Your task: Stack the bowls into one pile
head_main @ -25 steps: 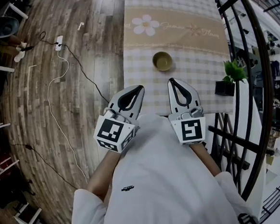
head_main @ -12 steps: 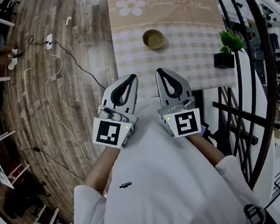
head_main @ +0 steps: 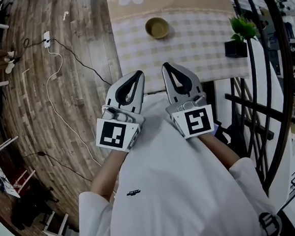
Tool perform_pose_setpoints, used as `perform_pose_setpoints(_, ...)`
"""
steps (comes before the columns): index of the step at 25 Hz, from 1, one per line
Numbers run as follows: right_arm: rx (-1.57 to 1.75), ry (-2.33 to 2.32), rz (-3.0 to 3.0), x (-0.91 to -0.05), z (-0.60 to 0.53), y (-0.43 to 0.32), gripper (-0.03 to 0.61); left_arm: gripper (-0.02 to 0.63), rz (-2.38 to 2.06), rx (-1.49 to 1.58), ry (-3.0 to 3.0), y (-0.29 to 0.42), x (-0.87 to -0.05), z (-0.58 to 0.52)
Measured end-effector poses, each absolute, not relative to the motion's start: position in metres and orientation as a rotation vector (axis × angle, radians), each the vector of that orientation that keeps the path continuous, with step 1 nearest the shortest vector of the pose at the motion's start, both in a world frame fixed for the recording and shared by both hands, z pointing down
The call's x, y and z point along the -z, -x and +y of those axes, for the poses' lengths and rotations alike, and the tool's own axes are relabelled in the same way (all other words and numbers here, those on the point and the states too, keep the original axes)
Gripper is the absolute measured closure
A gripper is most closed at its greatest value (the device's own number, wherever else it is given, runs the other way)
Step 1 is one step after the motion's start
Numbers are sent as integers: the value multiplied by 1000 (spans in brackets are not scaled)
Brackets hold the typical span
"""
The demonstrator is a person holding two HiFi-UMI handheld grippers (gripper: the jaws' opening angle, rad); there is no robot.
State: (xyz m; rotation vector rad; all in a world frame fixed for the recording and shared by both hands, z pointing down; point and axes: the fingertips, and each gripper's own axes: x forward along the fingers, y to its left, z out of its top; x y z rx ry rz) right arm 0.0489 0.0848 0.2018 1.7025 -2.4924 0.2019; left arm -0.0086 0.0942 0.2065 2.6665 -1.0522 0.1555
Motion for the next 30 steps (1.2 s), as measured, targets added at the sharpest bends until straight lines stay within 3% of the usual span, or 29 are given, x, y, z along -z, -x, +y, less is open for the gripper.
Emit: perform_pose_setpoints(30, -175, -1637, -2470, -212, 103, -36, 545, 597, -949, -162, -2588, 4, -227, 106)
